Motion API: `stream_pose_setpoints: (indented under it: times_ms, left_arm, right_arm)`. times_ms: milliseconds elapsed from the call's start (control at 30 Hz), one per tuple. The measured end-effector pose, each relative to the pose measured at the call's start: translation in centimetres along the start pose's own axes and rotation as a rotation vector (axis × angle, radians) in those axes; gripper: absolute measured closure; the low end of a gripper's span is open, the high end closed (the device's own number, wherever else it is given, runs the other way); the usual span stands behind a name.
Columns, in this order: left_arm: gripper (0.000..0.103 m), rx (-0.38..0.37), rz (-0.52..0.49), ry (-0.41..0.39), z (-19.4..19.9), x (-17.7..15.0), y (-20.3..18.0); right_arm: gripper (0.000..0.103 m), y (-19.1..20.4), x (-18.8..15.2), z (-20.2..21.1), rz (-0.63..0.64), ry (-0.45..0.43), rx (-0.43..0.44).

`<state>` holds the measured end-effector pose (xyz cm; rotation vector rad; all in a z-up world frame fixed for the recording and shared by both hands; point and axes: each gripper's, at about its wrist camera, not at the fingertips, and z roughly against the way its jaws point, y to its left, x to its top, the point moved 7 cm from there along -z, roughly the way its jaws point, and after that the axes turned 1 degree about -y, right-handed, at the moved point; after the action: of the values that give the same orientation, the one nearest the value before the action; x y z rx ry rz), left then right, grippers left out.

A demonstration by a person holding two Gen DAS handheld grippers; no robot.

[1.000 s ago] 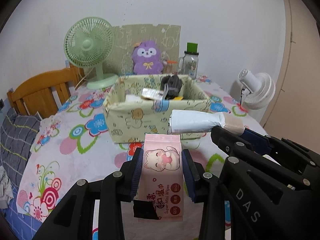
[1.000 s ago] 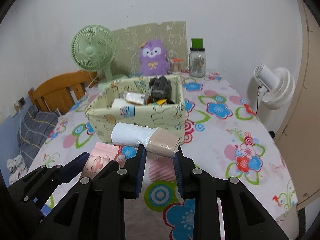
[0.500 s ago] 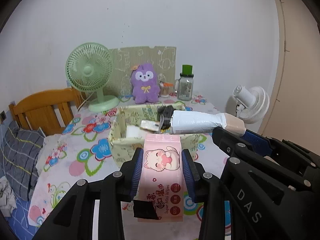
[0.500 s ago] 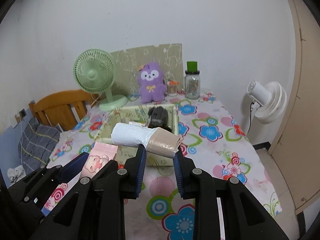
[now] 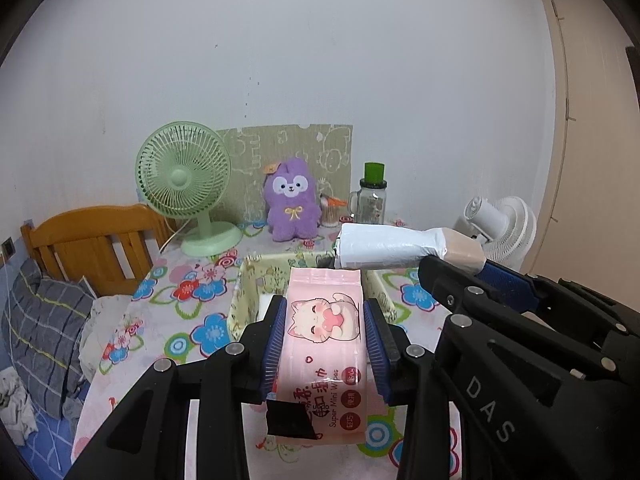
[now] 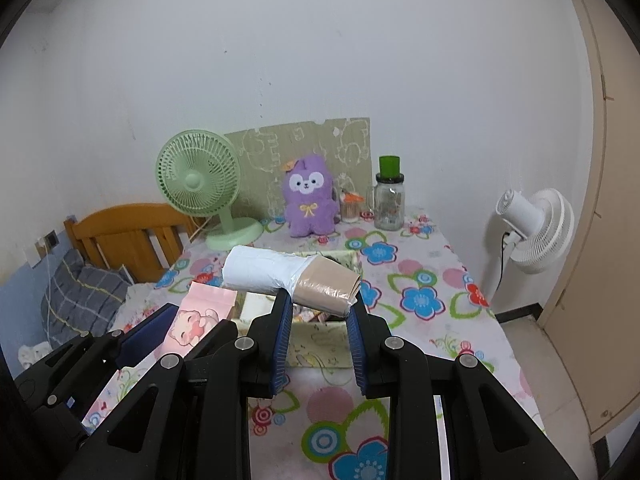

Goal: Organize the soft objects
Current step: 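Lift the pink wipe pack and white rolled cloth over the box with both tools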

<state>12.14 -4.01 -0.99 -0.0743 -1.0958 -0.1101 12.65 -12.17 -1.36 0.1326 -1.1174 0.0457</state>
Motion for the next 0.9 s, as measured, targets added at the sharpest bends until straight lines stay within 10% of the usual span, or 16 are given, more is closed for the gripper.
stream_pose_setpoints:
  times_ms: [900]
  left_arm:
    - [0.064,0.0,0.016,0.043,-7.6,3.1,2.0]
  right_arm:
    - [0.073,0.2,3.6,-8.2,-0.005,0.043,0.001]
